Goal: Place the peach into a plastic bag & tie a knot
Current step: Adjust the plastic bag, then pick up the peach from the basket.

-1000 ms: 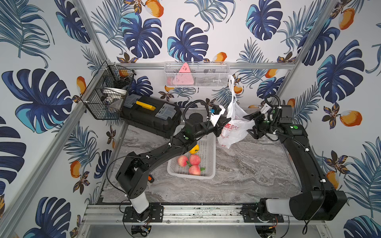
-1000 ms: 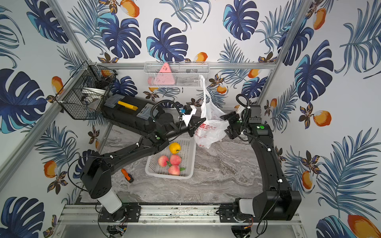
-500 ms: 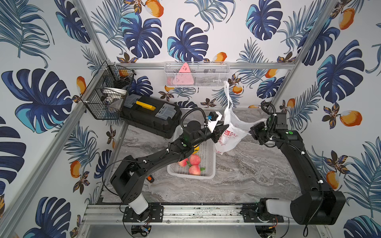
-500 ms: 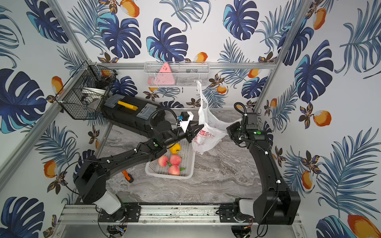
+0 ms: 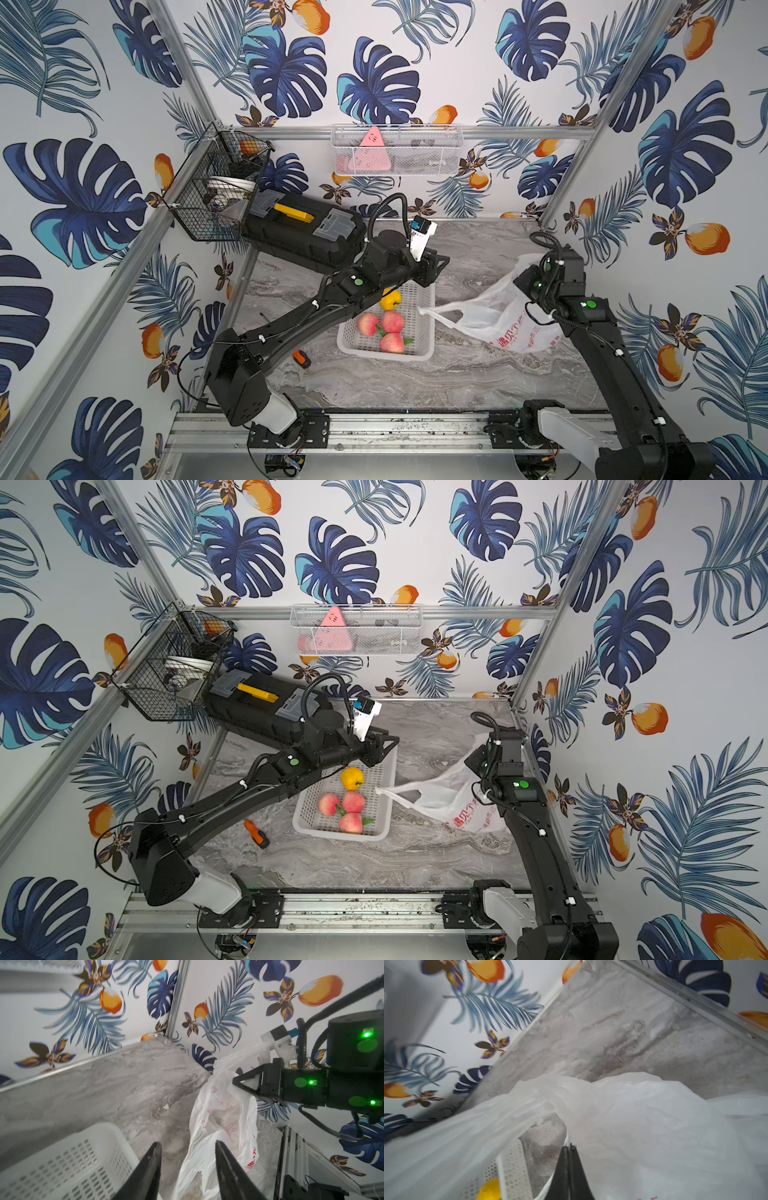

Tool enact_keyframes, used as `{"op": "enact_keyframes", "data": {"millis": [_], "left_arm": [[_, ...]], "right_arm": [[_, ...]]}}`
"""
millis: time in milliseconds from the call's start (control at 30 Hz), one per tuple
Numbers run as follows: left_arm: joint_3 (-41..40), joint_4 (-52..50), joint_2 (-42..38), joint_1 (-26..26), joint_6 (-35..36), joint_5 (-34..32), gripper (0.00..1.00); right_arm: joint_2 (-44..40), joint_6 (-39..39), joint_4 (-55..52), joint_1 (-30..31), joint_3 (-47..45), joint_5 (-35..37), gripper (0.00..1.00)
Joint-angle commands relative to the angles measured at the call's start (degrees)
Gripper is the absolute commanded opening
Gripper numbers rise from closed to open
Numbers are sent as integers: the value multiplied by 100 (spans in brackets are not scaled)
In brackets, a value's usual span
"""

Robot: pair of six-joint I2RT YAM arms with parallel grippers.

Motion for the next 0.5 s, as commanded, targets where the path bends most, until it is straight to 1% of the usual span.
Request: {"op": "enact_keyframes", "data": {"millis": [0, 100, 233, 367, 467], "left_arm": [[-98, -1389, -242, 8, -177, -310, 46], [-3, -2290, -343, 52, -18, -582, 47], [212, -3379, -280, 362, -62, -604, 47], [84, -3885, -365, 900, -64, -492, 49], [6, -4116, -349, 1225, 49, -448, 57]], "right_arm": [[-466, 232, 605, 0, -642, 119, 0], [-662, 171, 773, 0, -765, -91, 0], [-464, 130, 961, 0, -475, -649, 0], [-214, 318, 1249, 0, 72, -1157, 0], [13, 577, 1207, 0, 556, -1472, 0]]}}
